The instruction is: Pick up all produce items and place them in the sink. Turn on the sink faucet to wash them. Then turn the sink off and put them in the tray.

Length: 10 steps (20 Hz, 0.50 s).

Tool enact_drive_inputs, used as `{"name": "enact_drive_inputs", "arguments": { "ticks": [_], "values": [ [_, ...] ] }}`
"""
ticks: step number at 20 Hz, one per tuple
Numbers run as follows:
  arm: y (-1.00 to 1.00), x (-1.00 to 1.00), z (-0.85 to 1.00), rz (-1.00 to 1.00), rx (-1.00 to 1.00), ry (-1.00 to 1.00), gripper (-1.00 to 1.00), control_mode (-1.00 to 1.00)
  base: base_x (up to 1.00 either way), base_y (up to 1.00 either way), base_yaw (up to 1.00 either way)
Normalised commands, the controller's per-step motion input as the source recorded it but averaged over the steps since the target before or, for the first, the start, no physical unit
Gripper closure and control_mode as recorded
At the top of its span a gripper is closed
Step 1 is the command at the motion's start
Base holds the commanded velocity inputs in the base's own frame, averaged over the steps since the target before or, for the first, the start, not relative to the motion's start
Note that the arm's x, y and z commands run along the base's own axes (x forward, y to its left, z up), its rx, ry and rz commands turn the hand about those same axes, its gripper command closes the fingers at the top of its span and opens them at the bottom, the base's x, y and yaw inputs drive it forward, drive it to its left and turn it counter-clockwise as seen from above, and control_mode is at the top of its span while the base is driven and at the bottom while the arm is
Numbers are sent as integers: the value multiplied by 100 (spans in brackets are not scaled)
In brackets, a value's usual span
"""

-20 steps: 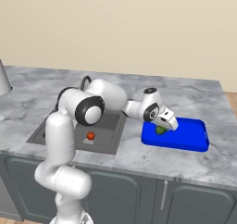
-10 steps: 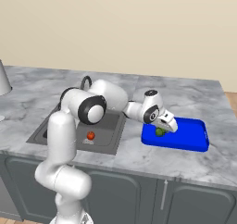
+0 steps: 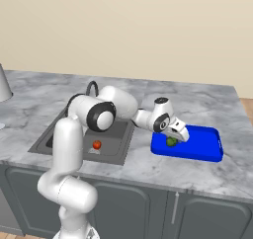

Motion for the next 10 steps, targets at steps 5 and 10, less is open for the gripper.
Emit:
{"name": "enact_drive_inputs", "arguments": {
  "ticks": [5, 10],
  "values": [
    [0, -2, 22, 0, 0, -5, -100, -100, 0, 0, 0],
    [15, -18, 52, 0, -5, -9, -100, -100, 0, 0, 0]
  ]
}}
